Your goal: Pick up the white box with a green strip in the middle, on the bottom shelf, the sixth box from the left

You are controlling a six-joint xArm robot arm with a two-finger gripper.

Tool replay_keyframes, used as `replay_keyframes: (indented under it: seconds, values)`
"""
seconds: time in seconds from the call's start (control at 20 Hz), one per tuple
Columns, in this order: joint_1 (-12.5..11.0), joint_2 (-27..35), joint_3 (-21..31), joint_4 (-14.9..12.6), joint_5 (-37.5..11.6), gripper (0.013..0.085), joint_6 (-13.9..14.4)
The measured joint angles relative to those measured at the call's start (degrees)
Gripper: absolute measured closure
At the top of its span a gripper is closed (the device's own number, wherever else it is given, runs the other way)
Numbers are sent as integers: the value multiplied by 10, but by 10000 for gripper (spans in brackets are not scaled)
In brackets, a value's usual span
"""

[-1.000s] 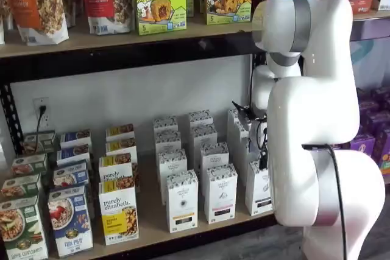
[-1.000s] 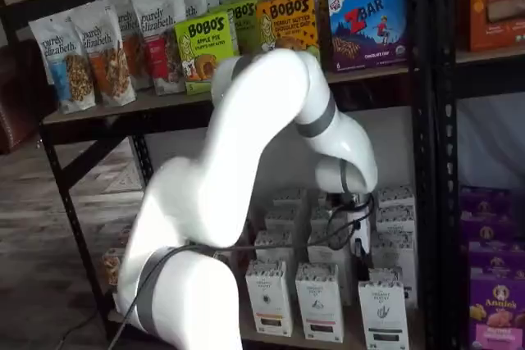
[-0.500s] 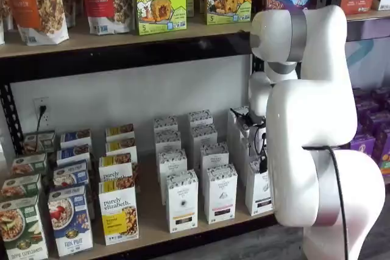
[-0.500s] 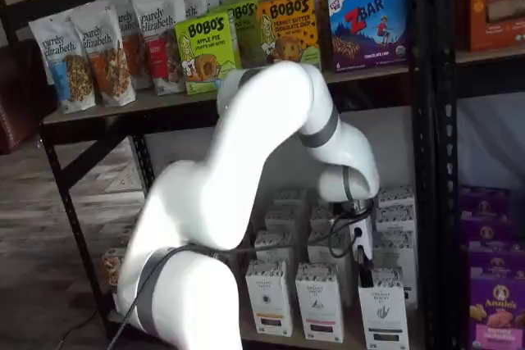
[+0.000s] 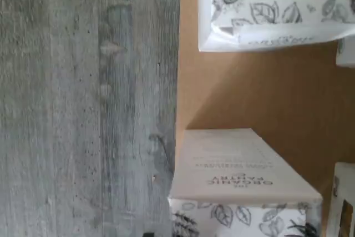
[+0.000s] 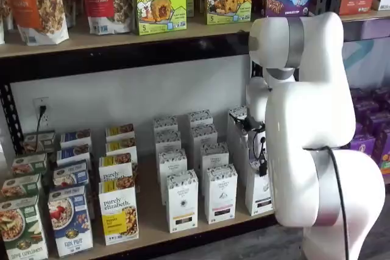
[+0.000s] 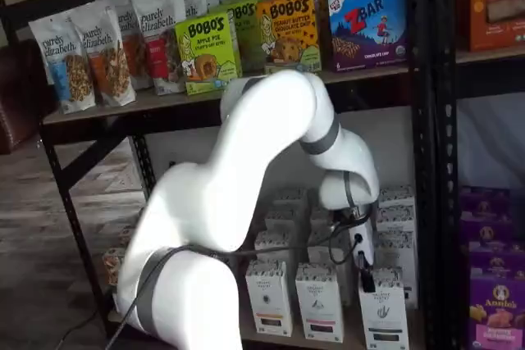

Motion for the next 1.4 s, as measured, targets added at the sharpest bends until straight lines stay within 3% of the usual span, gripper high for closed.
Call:
replay_keyframes:
  seconds: [0.35,0.8,0.9,0.95,1.15,1.4]
  values:
    - [0,22,-12,-34,-6,130,31]
    - [1,38,-26,-42,3,130,40]
    - [0,38,-26,-40,3,210,38]
    - [0,38,-25,-39,2,210,36]
    - [-1,37,-22,-38,-1,330,35]
    - [-3,33,-13,-45,-8,330,40]
